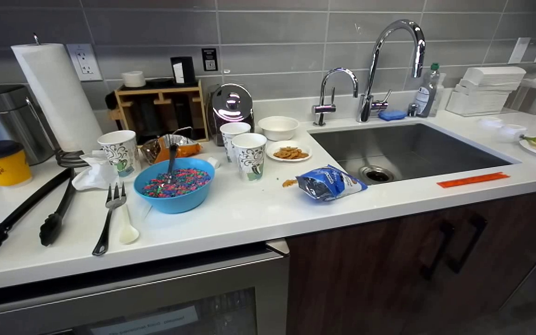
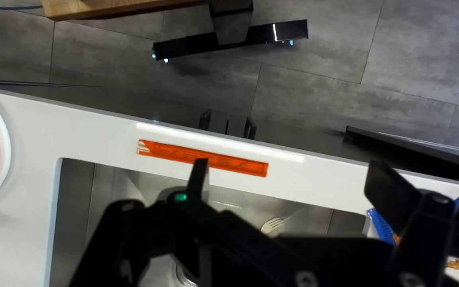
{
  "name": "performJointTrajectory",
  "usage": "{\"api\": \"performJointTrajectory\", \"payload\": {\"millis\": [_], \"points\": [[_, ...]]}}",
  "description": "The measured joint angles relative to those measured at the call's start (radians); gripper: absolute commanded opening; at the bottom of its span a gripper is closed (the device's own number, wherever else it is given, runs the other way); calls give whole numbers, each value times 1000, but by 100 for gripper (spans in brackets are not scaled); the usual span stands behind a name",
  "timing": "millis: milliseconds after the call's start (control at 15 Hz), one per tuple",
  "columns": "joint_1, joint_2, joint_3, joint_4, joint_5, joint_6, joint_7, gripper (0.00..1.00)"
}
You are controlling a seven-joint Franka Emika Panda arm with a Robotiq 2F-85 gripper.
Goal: Place the packet of chopsticks in the cup to the right of the blue bowl
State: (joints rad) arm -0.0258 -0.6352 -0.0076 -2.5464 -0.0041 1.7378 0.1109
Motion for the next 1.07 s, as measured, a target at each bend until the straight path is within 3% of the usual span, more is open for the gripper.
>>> {"api": "performJointTrajectory", "payload": {"millis": [200,467,800,1067], "points": [[0,0,0,0,0,0,0,100],[-19,24,16,10,31,35,167,100],[-64,89,47,-24,59,166,392,100],[-118,136,49,-116,64,316,533,100]]}}
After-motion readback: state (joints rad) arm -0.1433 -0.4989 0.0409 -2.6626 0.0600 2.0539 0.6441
